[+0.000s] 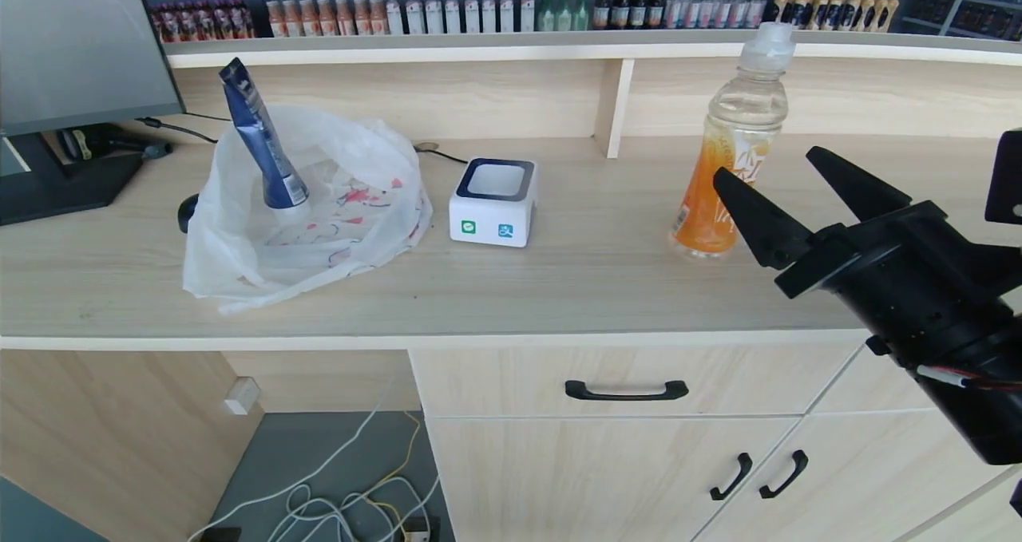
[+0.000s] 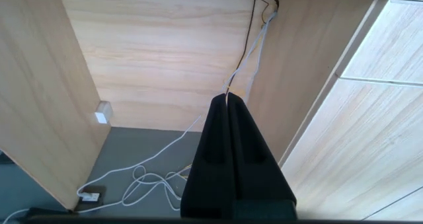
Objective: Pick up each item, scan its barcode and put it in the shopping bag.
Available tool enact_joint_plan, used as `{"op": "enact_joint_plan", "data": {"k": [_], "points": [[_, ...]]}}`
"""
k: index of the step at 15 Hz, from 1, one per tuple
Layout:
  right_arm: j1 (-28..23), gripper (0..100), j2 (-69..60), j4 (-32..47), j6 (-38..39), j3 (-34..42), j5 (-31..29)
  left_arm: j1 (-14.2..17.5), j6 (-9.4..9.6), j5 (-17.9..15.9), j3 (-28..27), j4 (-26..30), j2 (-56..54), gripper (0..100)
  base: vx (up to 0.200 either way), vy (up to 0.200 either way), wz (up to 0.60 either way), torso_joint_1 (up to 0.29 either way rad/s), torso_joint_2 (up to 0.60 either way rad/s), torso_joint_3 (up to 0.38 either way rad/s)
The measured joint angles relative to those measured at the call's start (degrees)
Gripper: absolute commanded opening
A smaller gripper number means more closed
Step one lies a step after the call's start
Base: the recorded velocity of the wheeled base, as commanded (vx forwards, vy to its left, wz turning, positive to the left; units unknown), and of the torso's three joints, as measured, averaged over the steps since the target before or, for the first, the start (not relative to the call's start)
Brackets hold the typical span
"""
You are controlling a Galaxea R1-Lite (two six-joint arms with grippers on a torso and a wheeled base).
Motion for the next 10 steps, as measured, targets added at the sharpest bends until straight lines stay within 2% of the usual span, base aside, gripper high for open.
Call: {"op": "enact_joint_plan", "data": {"k": [8, 10], "points": [[-1.04, 100, 0.13, 0.07, -0.63, 3.61, -0.04, 0.07, 0.02, -0.02, 0.0, 0.0, 0.0, 0, 0.0, 0.0, 0.0, 0.0, 0.0, 0.0], [-1.23, 100, 0.11, 4.62, -0.71, 1.79, 0.11, -0.11, 0.0, 0.0, 0.0, 0.0, 0.0, 0, 0.0, 0.0, 0.0, 0.0, 0.0, 0.0]]}}
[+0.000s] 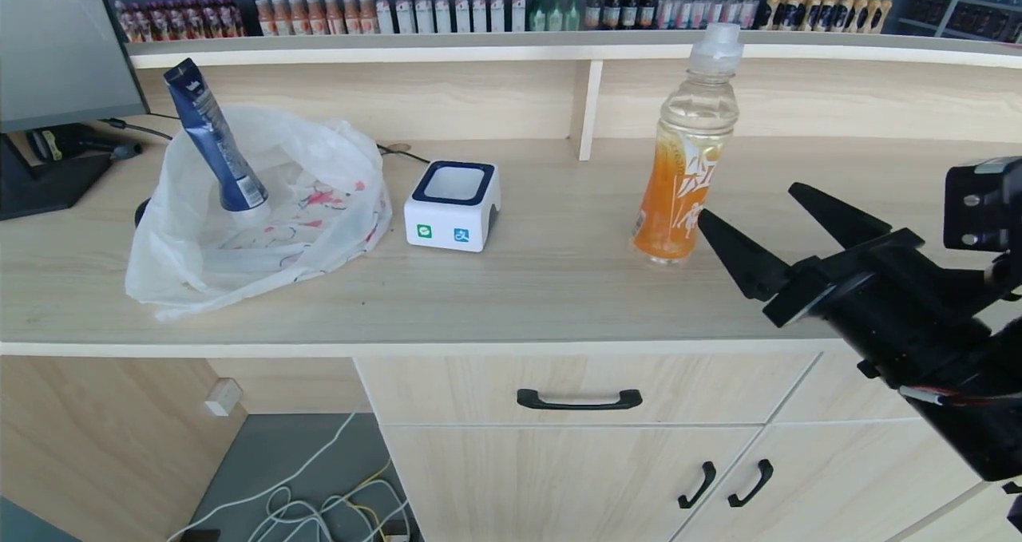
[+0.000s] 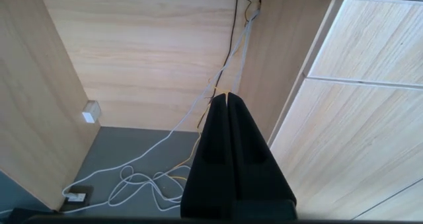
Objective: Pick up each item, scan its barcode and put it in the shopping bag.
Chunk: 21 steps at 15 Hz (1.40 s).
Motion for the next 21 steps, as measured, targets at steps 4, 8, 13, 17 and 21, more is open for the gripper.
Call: {"op": "enact_joint_plan", "data": {"k": [4, 8, 13, 17, 21], "points": [[-1.13, 100, -0.02, 14.77, -0.02, -7.77, -0.3, 0.05, 0.05, 0.0, 0.0, 0.0, 0.0, 0, 0.0, 0.0, 0.0, 0.0, 0.0, 0.0], [-1.44, 100, 0.11, 33.15, -0.99, -21.94, -1.87, 0.1, 0.02, 0.0, 0.0, 0.02, 0.0, 0, 0.0, 0.0, 0.0, 0.0, 0.0, 0.0], [2.23, 100, 1.05, 39.56, -3.18, -28.89, -9.31, 0.11, 0.02, 0.0, 0.0, 0.0, 0.0, 0, 0.0, 0.0, 0.0, 0.0, 0.0, 0.0], [3.66, 100, 2.28, 39.36, -2.26, -28.53, -10.57, 0.11, 0.02, 0.0, 0.0, 0.0, 0.0, 0, 0.0, 0.0, 0.0, 0.0, 0.0, 0.0], [3.8, 100, 5.64, 34.93, -0.9, -29.55, -14.1, 0.11, 0.02, 0.0, 0.0, 0.0, 0.0, 0, 0.0, 0.0, 0.0, 0.0, 0.0, 0.0]]}}
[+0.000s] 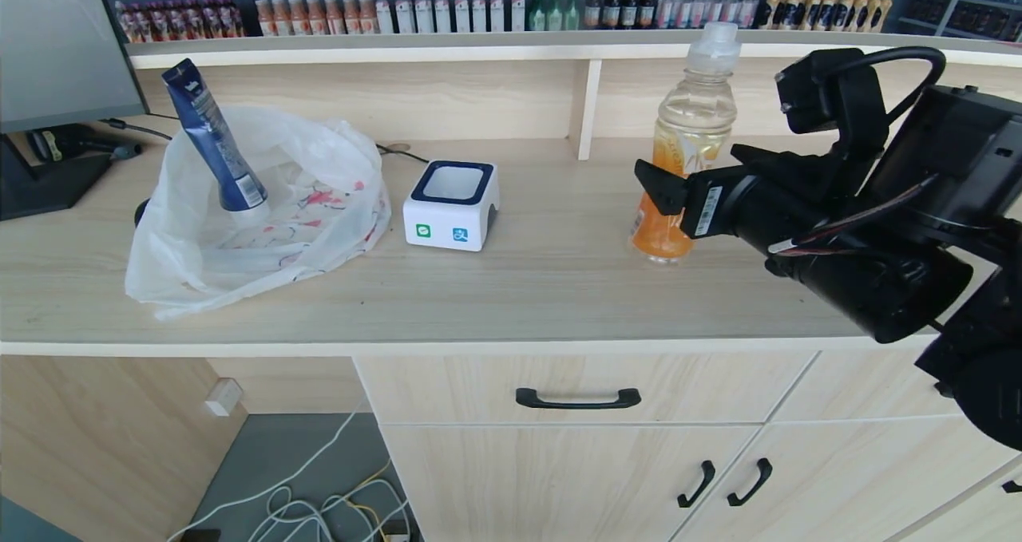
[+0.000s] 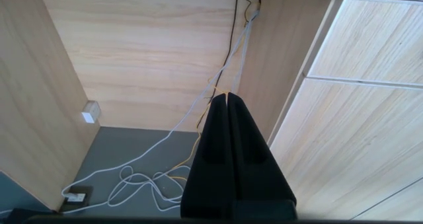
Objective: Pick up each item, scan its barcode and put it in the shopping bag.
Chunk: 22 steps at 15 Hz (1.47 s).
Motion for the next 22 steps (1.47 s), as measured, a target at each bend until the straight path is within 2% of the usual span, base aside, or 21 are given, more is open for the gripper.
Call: {"op": "enact_joint_plan", "data": {"k": [10, 18, 22], "points": [[-0.96, 100, 8.11, -4.38, 0.82, -3.15, -0.55, 0.0, 0.0, 0.0, 0.0, 0.0, 0.0, 0, 0.0, 0.0, 0.0, 0.0, 0.0, 0.0], [-3.21, 100, 13.23, -4.18, 0.87, -10.78, -0.1, 0.0, 0.02, 0.0, 0.0, 0.0, 0.0, 0, 0.0, 0.0, 0.0, 0.0, 0.0, 0.0], [-3.61, 100, 13.98, -4.07, 0.87, -11.76, -0.07, 0.0, 0.02, 0.0, 0.0, 0.0, 0.0, 0, 0.0, 0.0, 0.0, 0.0, 0.0, 0.0]]}}
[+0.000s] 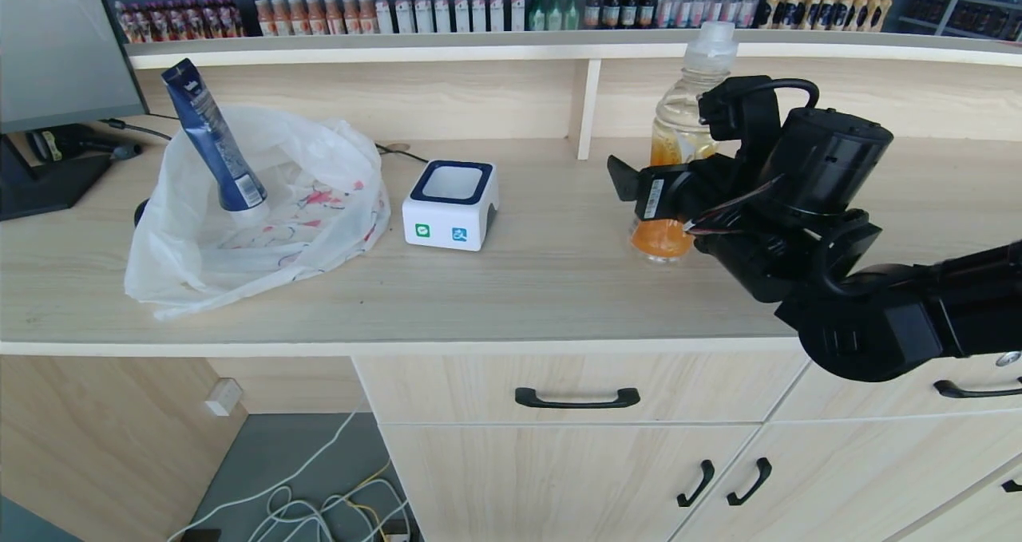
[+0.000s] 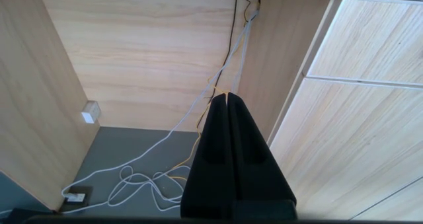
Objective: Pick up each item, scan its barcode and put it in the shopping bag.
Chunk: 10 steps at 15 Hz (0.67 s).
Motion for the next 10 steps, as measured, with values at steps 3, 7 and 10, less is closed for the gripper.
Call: {"op": "enact_joint_plan", "data": {"k": [3, 7, 10], "points": [[-0.06, 100, 0.38, 0.1, 0.0, -1.38, 0.0, 0.0, -0.02, 0.0, 0.0, 0.0, 0.0, 0, 0.0, 0.0, 0.0, 0.0, 0.0, 0.0], [-0.06, 100, 0.68, 0.21, -0.21, -3.54, -0.24, 0.0, -0.05, 0.0, 0.0, 0.0, 0.0, 0, 0.0, 0.0, 0.0, 0.0, 0.0, 0.0], [0.02, 100, 0.63, 0.18, -0.4, -3.97, -0.44, 0.0, -0.02, 0.0, 0.0, 0.0, 0.0, 0, 0.0, 0.0, 0.0, 0.0, 0.0, 0.0]]}}
